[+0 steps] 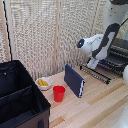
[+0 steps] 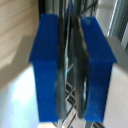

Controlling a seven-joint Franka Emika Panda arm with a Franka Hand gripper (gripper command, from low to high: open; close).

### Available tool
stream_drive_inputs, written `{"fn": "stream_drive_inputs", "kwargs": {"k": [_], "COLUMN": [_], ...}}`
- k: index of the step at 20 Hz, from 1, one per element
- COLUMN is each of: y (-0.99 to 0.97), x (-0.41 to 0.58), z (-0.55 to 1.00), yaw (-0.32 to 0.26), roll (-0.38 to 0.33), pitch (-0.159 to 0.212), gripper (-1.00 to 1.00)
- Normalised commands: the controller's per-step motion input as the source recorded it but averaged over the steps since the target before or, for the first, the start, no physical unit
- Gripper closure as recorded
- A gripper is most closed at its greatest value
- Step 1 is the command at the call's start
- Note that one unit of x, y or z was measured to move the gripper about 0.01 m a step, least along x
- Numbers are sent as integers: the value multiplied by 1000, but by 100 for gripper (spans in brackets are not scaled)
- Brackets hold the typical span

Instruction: Gently stretch your hand towards the oven tray's handle, obtaining a firm grip, and draw it cautiously out of the oven. Transition your grip to the hot dog bowl, gingerly seizing the edge, and elevate it from the surface. Hover the bowl over the tray, delicately lower it, and temper your grip, establishing the bowl's equilibrium.

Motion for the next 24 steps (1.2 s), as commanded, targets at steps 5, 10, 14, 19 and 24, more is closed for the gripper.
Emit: {"fn": "stream_drive_inputs", "kwargs": {"k": [5, 10, 14, 19, 24], "y": [717, 295, 26, 42, 166], "x": [126, 7, 132, 254, 348], "z": [-76, -10, 0, 65, 514], "yaw": [-90, -42, 0, -2, -104], "roll": [-13, -20, -1, 55, -4], "pitch": [64, 9, 41, 62, 52], "gripper": [100, -100, -100, -100, -100]}}
